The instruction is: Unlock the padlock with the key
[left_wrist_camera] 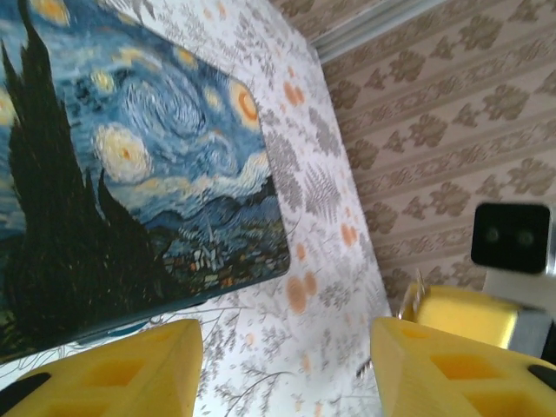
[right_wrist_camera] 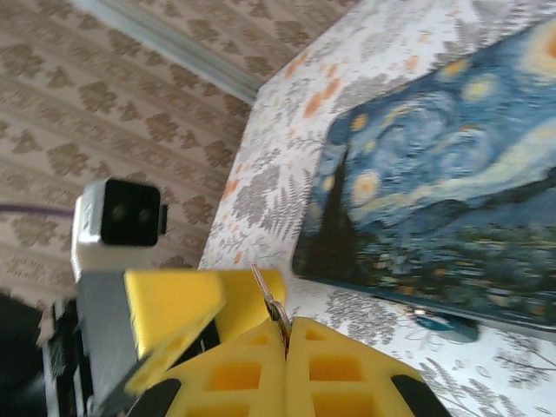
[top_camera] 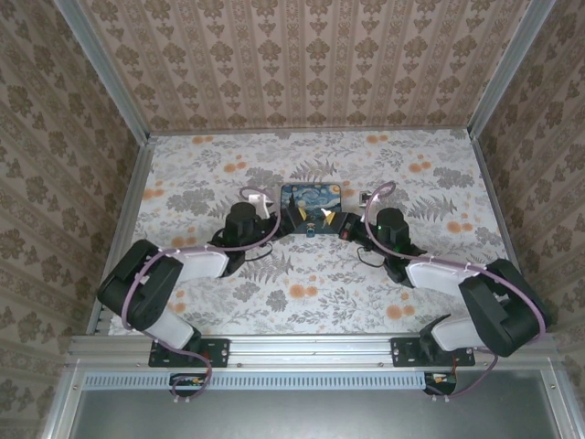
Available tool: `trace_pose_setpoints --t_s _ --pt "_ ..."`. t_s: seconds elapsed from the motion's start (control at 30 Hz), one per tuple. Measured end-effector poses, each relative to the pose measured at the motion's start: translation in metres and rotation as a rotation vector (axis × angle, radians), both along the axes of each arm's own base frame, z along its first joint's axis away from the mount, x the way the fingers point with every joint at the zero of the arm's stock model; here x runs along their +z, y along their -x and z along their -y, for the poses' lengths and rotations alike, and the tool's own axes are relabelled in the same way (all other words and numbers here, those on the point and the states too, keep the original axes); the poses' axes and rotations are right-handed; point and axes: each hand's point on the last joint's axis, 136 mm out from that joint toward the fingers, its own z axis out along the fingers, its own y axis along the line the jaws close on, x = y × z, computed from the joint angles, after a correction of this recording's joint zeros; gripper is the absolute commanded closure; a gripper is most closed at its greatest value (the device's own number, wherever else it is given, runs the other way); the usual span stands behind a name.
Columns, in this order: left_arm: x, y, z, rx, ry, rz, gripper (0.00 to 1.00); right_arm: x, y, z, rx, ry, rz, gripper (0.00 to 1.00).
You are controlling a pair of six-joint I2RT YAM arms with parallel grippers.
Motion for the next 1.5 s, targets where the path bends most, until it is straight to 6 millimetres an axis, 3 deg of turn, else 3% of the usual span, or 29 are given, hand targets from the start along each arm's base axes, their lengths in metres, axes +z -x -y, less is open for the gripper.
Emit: trace_pose_setpoints --t_s 0.3,0.47,0.8,1.5 --pt "-0.063 0.036 0.017 -0.167 -0.259 0.043 0.47 -0.001 -0.055 0.013 -0.106 -0.085 -0.091 1.0" --pt "-0.083 0.032 0.024 -0.201 -0.349 0.099 0.48 -0.002 -0.079 0.007 -0.11 -0.131 -0.116 1.0" --pt "-0.102 0.017 0.021 -0.174 -0.463 0.201 0.51 -0.008 -0.099 -0.005 -0.093 -0.176 -0.141 1.0" --pt "-0.101 -0.011 0.035 -0.12 -0.473 0.308 0.53 -0.043 -0.106 -0.007 -0.104 -0.172 -0.207 1.0"
